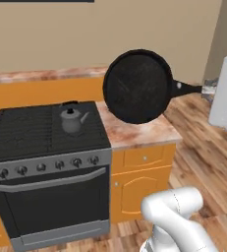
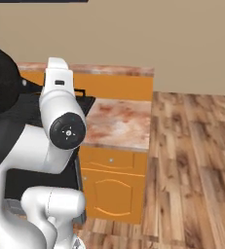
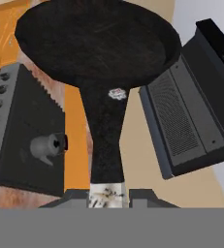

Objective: Pick the pan from the cabinet and place it on the stove. Then turn on the stove burner for the pan.

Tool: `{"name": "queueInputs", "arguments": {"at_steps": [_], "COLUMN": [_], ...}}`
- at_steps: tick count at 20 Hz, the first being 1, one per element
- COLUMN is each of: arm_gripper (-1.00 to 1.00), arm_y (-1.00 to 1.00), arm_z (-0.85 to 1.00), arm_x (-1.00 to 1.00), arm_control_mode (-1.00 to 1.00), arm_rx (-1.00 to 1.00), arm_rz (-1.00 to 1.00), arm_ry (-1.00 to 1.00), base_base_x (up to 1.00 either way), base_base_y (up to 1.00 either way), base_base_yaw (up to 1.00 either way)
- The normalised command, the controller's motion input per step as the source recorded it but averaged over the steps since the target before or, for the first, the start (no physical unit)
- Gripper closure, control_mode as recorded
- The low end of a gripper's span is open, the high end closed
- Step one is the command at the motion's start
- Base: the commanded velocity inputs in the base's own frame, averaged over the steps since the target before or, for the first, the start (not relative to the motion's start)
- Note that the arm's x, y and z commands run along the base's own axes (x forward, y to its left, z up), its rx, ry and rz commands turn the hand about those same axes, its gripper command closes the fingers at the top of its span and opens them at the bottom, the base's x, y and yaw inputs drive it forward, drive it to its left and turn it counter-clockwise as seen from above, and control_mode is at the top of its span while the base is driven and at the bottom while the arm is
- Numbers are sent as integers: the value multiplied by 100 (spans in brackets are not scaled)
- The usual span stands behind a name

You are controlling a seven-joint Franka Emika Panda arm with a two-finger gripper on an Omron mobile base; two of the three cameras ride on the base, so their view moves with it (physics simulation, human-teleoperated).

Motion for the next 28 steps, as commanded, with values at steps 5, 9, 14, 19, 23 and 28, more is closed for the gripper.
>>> {"name": "queueInputs", "arguments": {"at_steps": [5,9,14,19,23,28], "arm_gripper": [100,100,100,100,100,100], "arm_y": [0,0,0,0,0,0], "arm_z": [0,0,0,0,0,0], "arm_x": [0,0,0,0,0,0], "arm_control_mode": [100,100,100,100,100,100], "arm_rx": [0,0,0,0,0,0], "arm_rz": [0,0,0,0,0,0], "arm_ry": [0,0,0,0,0,0], "base_base_x": [44,49,40,39,41,43], "base_base_y": [55,64,67,66,58,61], "base_base_yaw": [24,20,17,12,5,1]}}
